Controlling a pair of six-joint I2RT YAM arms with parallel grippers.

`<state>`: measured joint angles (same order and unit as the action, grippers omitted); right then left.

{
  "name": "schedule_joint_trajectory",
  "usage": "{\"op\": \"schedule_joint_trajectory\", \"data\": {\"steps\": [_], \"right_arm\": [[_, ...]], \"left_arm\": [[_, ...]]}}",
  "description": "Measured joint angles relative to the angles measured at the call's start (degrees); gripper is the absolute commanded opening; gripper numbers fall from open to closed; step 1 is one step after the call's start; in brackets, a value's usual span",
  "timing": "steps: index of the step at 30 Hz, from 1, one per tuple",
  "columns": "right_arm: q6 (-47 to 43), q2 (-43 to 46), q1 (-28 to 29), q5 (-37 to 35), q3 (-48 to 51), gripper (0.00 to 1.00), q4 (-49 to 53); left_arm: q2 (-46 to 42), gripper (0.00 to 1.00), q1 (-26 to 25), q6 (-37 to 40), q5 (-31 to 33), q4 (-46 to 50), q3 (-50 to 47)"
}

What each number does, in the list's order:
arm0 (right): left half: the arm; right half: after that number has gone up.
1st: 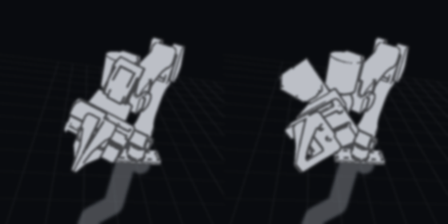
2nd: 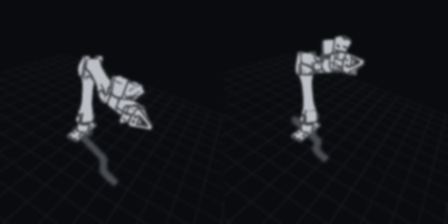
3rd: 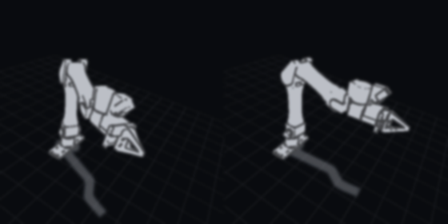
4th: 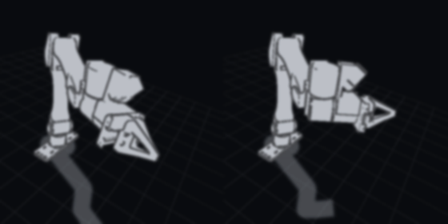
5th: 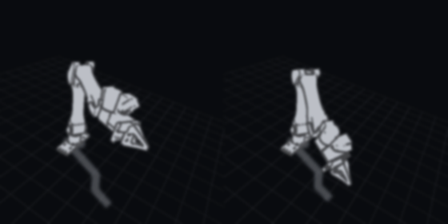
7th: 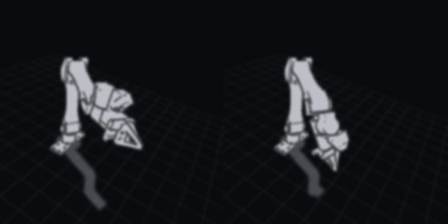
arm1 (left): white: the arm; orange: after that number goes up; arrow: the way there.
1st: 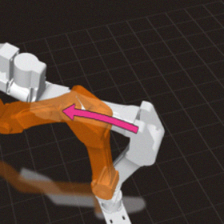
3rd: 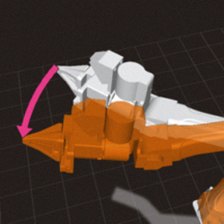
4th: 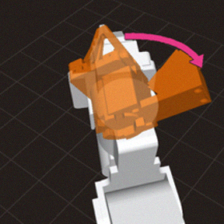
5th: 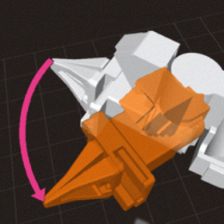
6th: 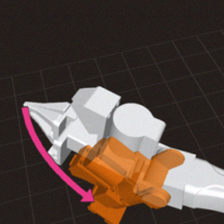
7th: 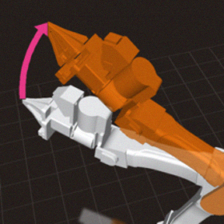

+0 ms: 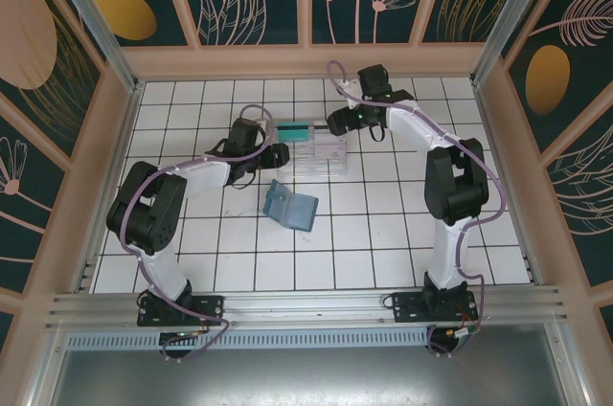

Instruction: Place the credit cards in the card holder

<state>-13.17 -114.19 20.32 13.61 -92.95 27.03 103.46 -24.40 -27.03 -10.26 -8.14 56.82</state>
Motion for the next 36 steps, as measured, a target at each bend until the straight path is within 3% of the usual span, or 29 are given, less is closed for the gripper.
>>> {"op": "schedule_joint_trajectory", "data": {"steps": [22,36], "right_arm": [[-0.4,-0.1,1.7,-1.9,0.8,0.81,-0.5],[0.3,-0.1,1.4,-3.2,0.7,0.72,-2.9]], "left_arm": [[0.4,0.66,0.0,-0.2,-0.1,-1.7,-0.2],[0.3,0.66,0.0,-0.2,-0.5,-2.4,-2.3]]}}
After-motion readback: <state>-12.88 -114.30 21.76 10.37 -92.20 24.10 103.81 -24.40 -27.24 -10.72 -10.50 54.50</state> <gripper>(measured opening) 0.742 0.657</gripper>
